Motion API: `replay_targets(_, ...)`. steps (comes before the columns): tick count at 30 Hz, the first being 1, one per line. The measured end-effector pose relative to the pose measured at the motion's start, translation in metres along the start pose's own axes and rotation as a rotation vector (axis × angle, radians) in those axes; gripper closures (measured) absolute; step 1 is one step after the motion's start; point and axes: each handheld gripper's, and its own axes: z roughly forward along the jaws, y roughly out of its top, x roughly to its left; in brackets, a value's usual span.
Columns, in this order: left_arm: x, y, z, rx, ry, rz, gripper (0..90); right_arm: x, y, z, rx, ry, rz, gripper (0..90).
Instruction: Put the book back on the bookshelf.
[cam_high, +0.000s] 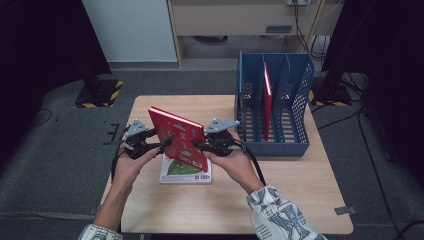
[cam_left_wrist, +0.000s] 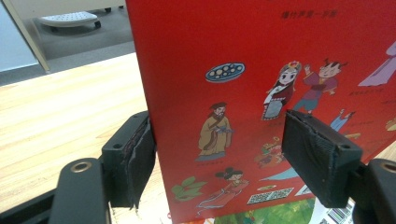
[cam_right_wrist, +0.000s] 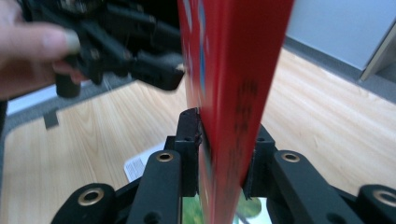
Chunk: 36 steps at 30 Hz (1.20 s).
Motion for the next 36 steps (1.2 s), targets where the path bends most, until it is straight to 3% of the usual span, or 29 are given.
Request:
replay_targets(4, 0.000, 0.000, 0.000, 0.000, 0.003, 0.001, 25.9, 0.000, 0.010, -0.001, -0.007, 0.001, -0.019, 73.1)
replay_targets(11, -0.002, -0.001, -0.001, 0.000, 0.007, 0.005, 26.1, -0.005, 0.011, -0.001, -0.007, 0.020, -0.009, 73.9)
replay_targets(18, -0.003, 0.000, 0.000, -0.004, -0.006, 0.003, 26.1, 0.001, 0.011, -0.004, -0.011, 0.028, -0.023, 76.5)
replay_targets(36, -0.003, -0.004, 0.003, -0.015, -0.030, -0.014, 28.3, -0.010, 0.013, -0.008, -0.053, 0.023, 0.026, 72.3)
